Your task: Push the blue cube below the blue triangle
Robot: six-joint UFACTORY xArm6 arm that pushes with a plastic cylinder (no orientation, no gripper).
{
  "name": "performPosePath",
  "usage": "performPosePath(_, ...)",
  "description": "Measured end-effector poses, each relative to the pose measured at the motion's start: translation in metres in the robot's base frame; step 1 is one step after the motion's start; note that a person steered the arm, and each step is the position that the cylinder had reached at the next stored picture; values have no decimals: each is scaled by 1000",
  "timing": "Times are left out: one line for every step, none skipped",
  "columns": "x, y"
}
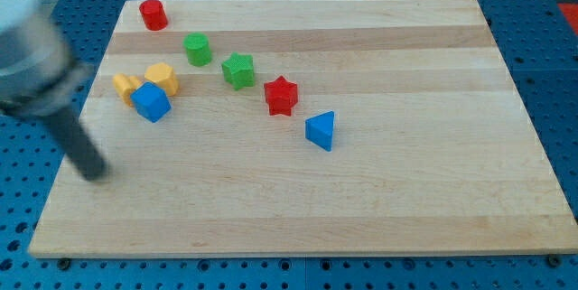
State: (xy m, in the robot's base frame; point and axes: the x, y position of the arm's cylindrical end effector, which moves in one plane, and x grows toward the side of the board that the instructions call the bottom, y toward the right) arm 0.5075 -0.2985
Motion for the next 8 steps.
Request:
performPosePath(-21, -6)
performPosePath(-81, -6)
performPosePath(-134, -2)
performPosePath(-127, 48)
performPosePath(-97, 109)
performPosePath(-52, 134)
performPosePath(-35, 135)
performPosePath(-24, 161)
